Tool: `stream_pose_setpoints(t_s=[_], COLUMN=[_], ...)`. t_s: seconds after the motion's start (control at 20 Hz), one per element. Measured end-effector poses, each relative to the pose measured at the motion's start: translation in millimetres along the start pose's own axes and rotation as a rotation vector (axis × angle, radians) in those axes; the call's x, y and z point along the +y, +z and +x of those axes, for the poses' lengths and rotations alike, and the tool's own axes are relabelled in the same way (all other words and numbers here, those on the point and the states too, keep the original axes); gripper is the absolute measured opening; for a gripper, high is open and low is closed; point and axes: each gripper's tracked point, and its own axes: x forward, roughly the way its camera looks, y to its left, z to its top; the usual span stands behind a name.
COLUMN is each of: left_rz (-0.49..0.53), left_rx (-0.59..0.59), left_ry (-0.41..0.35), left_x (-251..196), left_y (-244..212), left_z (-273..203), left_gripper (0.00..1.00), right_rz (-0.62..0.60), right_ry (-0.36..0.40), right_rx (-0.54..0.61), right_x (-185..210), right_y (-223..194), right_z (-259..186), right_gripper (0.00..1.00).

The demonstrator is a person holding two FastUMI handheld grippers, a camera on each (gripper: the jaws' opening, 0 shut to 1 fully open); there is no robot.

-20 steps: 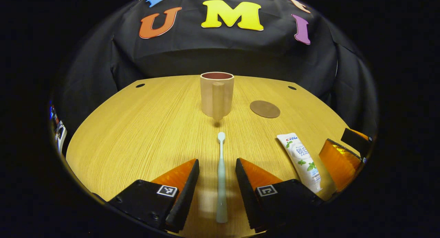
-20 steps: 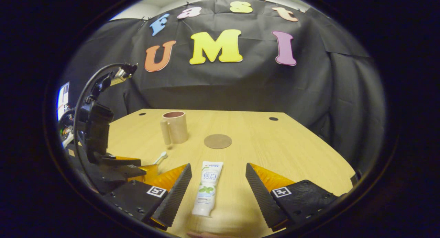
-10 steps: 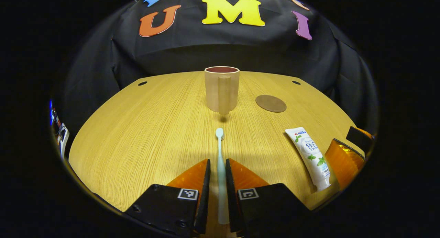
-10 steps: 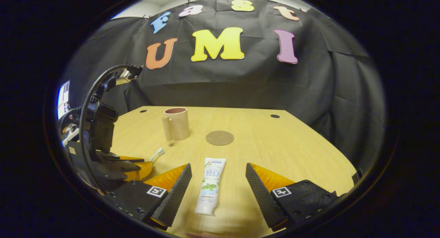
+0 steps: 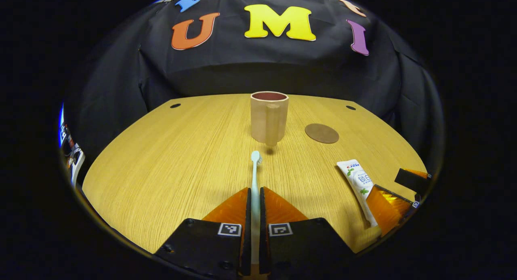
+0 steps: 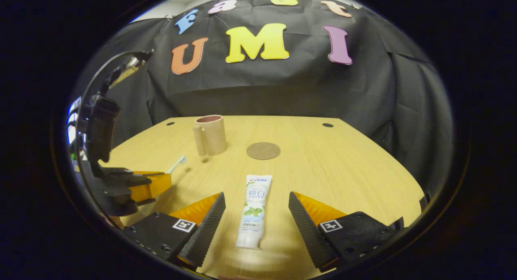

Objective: Put the toothbrush and toothpaste on the desktop into the cup, then pick up the cup and place it on the coaster on the desktop.

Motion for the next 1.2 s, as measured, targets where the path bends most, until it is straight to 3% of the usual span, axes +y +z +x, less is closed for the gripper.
stream_pose_setpoints(t_s=[0.25,0.55,0.6,0.85,0.95,1.05,1.2], left_rz=[-0.012,0.004,0.014,0.017,0.011,0.008,0.006], left_rx=[-0.142,-0.29,-0.294,-0.313,-0.329,-0.336,-0.346], left_ry=[0.027,0.063,0.068,0.047,0.04,0.05,0.052], left_x=[6,22,23,17,15,21,24], left_y=[37,79,81,86,89,91,97], left_z=[-26,-60,-63,-71,-73,-70,-63], left_gripper=[0.11,0.11,0.11,0.11,0.11,0.11,0.11], right_rz=[0.013,0.042,0.046,0.046,0.05,0.038,0.076], right_ry=[0.008,0.024,0.021,-0.004,-0.004,0.005,0.033], right_rx=[0.067,0.156,0.155,0.161,0.161,0.157,0.134], right_x=[7,13,12,6,8,9,10], right_y=[-18,-40,-38,-37,-36,-36,-30], right_z=[7,18,18,25,26,27,24], right_gripper=[0.92,0.77,0.67,0.51,0.38,0.38,0.27])
